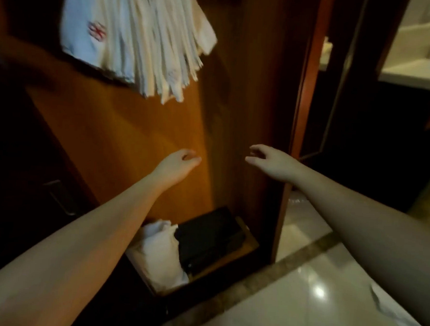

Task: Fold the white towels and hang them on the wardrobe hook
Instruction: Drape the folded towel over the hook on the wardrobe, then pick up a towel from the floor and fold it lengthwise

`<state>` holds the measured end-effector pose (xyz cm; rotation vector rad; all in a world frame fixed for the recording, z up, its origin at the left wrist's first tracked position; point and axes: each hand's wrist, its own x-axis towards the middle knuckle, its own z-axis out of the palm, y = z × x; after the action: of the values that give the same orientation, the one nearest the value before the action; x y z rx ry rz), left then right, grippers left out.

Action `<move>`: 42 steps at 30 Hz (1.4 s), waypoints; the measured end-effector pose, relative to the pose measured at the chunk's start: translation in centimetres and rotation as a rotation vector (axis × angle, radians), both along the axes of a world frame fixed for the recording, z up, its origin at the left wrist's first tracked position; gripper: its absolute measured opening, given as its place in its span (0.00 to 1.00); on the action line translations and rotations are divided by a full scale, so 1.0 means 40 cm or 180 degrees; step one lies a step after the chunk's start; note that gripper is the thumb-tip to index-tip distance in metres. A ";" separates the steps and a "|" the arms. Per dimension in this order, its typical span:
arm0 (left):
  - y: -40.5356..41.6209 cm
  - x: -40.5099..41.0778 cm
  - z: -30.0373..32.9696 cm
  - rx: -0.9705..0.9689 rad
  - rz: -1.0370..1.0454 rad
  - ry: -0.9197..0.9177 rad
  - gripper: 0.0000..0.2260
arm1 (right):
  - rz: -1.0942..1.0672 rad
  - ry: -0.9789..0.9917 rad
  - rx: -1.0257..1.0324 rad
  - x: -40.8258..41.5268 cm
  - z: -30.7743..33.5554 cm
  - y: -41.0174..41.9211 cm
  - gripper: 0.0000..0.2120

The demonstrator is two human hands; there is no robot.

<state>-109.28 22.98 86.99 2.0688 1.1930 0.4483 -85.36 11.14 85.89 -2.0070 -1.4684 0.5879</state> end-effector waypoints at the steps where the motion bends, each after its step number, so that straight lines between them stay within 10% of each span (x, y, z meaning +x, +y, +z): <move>1: -0.016 0.026 -0.032 -0.0038 -0.0055 -0.0004 0.23 | -0.0091 0.0058 -0.0061 0.012 -0.044 -0.035 0.30; 42: -0.616 1.830 -1.242 -0.1320 -0.2665 0.2368 0.19 | -0.2554 0.1499 -0.2765 1.299 -1.290 -1.000 0.29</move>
<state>-36.08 -1.67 37.29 2.1590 0.5741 -0.9419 -33.40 -28.85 34.29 -2.5544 -0.0230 1.3282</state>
